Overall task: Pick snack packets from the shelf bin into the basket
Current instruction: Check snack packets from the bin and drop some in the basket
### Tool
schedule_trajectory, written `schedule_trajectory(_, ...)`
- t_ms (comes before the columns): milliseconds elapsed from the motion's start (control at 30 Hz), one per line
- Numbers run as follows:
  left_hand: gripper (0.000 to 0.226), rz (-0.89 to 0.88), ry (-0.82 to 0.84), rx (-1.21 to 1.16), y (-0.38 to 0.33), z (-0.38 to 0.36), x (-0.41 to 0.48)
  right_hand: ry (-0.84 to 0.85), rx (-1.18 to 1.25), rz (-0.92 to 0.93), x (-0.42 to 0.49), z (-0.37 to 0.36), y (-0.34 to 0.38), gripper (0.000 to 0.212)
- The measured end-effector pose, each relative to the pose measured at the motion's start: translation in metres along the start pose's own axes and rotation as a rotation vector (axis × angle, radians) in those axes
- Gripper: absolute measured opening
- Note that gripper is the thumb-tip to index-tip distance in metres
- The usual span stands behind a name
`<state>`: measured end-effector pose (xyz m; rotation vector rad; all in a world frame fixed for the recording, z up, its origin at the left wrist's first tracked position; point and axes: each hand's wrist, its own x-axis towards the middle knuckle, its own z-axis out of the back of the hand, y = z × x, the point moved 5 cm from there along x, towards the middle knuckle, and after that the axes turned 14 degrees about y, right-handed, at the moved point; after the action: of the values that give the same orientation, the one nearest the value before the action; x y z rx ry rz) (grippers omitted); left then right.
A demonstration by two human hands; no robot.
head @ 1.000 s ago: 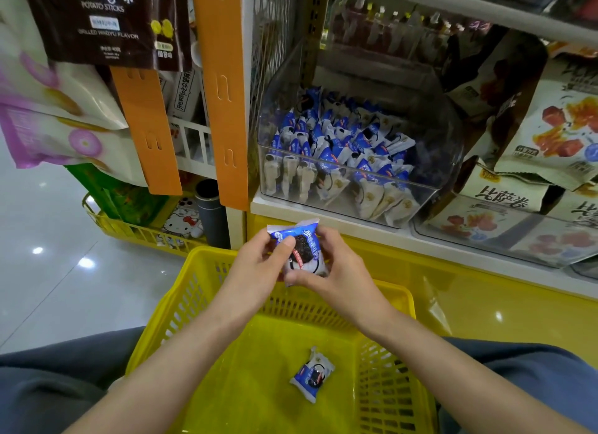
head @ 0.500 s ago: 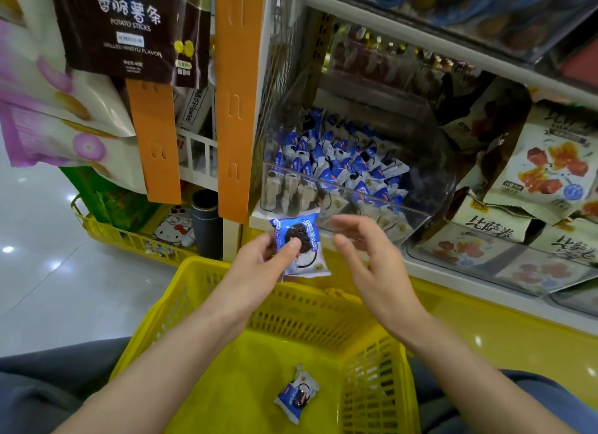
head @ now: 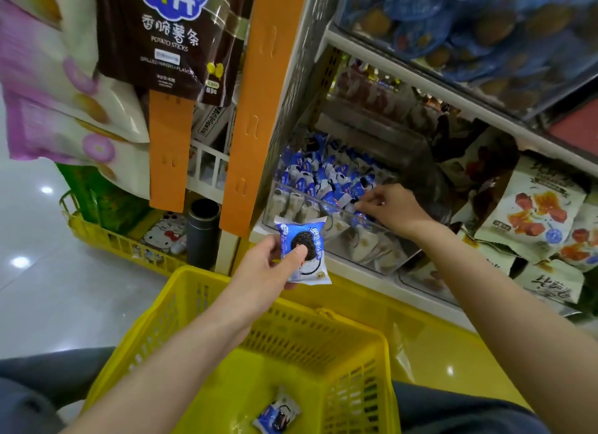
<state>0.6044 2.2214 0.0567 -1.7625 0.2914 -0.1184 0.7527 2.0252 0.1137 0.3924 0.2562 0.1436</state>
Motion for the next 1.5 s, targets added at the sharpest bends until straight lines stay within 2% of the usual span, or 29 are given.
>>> schedule_trajectory(133,0.005,0.015,-0.004,0.007,-0.002,0.002,-0.001,0.035,-0.089,-0.055,0.002,-0.001,0.003,0.019)
schedule_trajectory(267,0.007,0.026,-0.005,0.004,-0.002,0.003,-0.002,-0.039,-0.052,-0.06,-0.008,0.01,0.009,0.01)
schedule_trajectory(367,0.021,-0.005,-0.019,-0.024,-0.004,0.005,-0.002,-0.271,0.019,0.027,-0.031,0.031,0.024,0.013)
schedule_trajectory(433,0.021,-0.026,-0.029,-0.033,-0.006,0.005,-0.002,-0.453,0.077,0.192,-0.058,0.046,0.042,0.008)
schedule_trajectory(500,0.018,-0.062,-0.018,-0.051,-0.01,0.004,-0.003,-0.506,0.154,0.32,-0.082,0.051,0.056,0.006)
schedule_trajectory(567,0.018,-0.11,0.007,-0.073,-0.014,0.002,-0.006,-0.406,0.286,0.353,-0.098,0.042,0.064,0.007)
schedule_trajectory(667,0.032,-0.151,0.063,-0.089,-0.018,-0.003,-0.011,-0.175,0.447,0.28,-0.115,0.008,0.068,0.008)
schedule_trajectory(733,0.034,-0.169,0.089,-0.074,-0.017,-0.007,-0.013,-0.078,0.547,0.243,-0.122,-0.014,0.069,0.008)
schedule_trajectory(833,0.032,-0.176,0.092,-0.071,-0.013,-0.009,-0.017,-0.021,0.744,0.208,-0.126,-0.036,0.068,0.011)
schedule_trajectory(1000,0.06,-0.023,0.146,-0.225,0.003,-0.01,-0.015,0.019,0.916,0.17,-0.127,-0.055,0.067,0.009)
schedule_trajectory(1100,0.059,0.038,0.291,-0.241,0.005,-0.017,-0.016,0.125,0.932,0.166,-0.129,-0.065,0.068,0.03)
schedule_trajectory(1167,0.053,0.036,0.32,-0.2,0.004,-0.019,-0.017,0.186,0.843,0.173,-0.132,-0.068,0.069,0.036)
schedule_trajectory(1233,0.054,0.035,0.301,-0.185,0.005,-0.019,-0.017,0.187,0.736,0.213,-0.135,-0.067,0.072,0.027)
schedule_trajectory(1367,0.063,0.021,0.257,-0.196,0.005,-0.018,-0.016,0.11,0.707,0.293,-0.138,-0.06,0.073,0.009)
schedule_trajectory(1500,0.049,0.059,0.206,-0.233,0.006,-0.014,-0.013,-0.07,0.733,0.277,-0.137,-0.032,0.066,0.003)
